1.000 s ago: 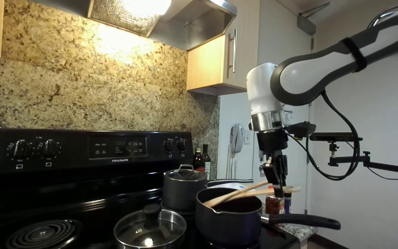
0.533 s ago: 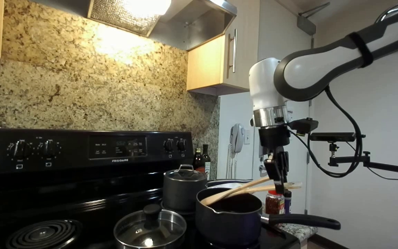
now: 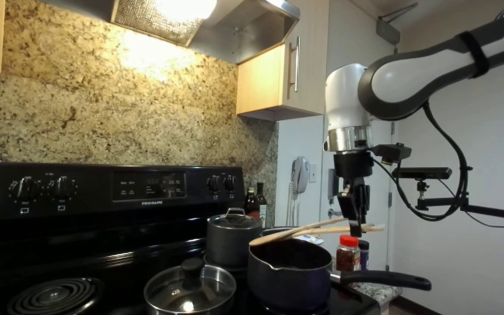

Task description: Take the spoons out of the black pot then put the lid on the pot

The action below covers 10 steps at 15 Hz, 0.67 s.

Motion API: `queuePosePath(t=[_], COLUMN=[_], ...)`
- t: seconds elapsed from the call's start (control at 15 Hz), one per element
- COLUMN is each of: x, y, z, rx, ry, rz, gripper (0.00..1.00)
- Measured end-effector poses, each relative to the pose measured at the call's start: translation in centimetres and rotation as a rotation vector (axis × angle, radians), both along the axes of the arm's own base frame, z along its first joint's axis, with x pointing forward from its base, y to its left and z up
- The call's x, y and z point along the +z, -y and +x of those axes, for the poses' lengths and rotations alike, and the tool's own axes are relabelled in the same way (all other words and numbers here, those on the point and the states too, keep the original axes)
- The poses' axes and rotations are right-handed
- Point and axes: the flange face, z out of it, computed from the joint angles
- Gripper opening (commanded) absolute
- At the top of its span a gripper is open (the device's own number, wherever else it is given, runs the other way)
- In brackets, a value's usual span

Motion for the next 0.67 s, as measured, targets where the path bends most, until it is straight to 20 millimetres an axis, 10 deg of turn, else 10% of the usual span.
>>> queuePosePath(t=[0.67], x=[-0.15], y=[0.23], z=[0.33], rx=[-0.015], ry=[0.07], rz=[0.022], gripper=[0.11])
